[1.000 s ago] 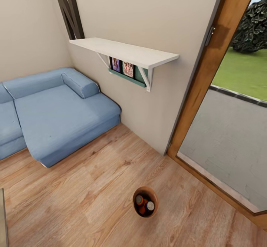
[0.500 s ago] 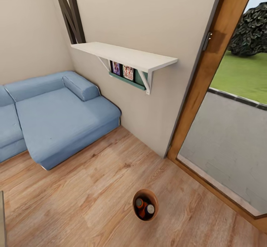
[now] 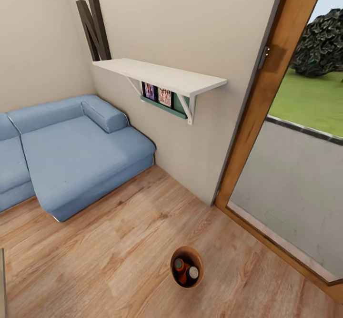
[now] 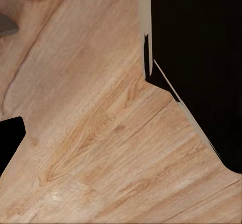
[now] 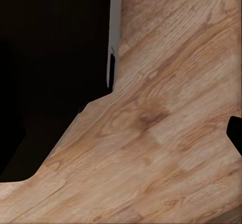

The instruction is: Put the three can of soda from the living room inside the tash can in the kitchen.

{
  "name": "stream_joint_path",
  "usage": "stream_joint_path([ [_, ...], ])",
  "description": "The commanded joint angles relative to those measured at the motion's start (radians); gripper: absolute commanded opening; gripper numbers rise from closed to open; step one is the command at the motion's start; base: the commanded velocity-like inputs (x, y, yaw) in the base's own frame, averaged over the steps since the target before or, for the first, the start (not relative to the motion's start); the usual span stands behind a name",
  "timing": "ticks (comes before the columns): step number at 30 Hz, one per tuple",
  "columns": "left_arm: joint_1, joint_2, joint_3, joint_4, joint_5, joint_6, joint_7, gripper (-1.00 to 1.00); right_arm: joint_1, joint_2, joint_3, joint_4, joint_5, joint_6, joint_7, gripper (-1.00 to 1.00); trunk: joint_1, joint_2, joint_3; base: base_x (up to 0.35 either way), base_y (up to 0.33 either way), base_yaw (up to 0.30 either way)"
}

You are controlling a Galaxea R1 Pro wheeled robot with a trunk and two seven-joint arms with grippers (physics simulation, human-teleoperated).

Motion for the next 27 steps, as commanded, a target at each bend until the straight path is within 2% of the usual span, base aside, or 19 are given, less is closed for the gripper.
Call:
stream_joint_path([
  [1, 0.0, 0.0, 0.0, -0.001, 0.001, 0.0, 0.002, 1.0, 0.0, -0.002, -0.001, -0.004, 0.0, 0.002, -0.002, 1.0, 0.0, 0.0, 0.0, 0.0, 0.0, 0.0],
  [6, -0.002, 0.0, 0.004, -0.001, 0.003, 0.004, 0.008, 1.0, 0.0, 0.001, -0.002, -0.019, -0.001, 0.005, -0.029, 1.0, 0.0, 0.0, 0.001, 0.0, 0.0, 0.0],
  [9, -0.003, 0.0, 0.005, -0.003, 0.001, 0.005, 0.008, 1.0, 0.0, 0.004, -0.002, -0.024, -0.002, 0.005, -0.104, 1.0, 0.0, 0.0, 0.001, 0.0, 0.0, 0.0],
  [10, -0.004, 0.0, 0.006, -0.004, 0.001, 0.005, 0.009, 1.0, 0.0, 0.005, -0.002, -0.026, -0.002, 0.005, -0.156, 1.0, 0.0, 0.0, 0.001, 0.0, 0.0, 0.0],
  [16, -0.005, -0.001, 0.006, -0.007, 0.001, 0.003, 0.008, 1.0, 0.0, 0.006, 0.0, -0.026, -0.002, 0.004, -0.301, 1.0, 0.0, 0.0, 0.001, 0.0, 0.0, 0.0],
  [23, -0.007, 0.0, 0.008, -0.007, 0.005, 0.005, 0.011, 1.0, 0.0, 0.001, 0.0, -0.026, -0.002, 0.006, -0.326, 1.0, 0.0, 0.0, 0.001, 0.0, 0.0, 0.0],
  [24, -0.009, 0.001, 0.01, -0.006, 0.02, 0.008, 0.013, 1.0, -0.001, 0.0, 0.0, -0.025, -0.003, 0.007, -0.326, 1.0, 0.0, 0.0, 0.001, 0.0, 0.0, 0.0],
  [27, -0.013, 0.007, 0.011, -0.005, 0.117, 0.047, 0.006, 1.0, -0.001, -0.002, 0.0, -0.019, -0.004, 0.008, -0.326, 1.0, 0.0, 0.0, 0.001, 0.0, 0.0, 0.0],
])
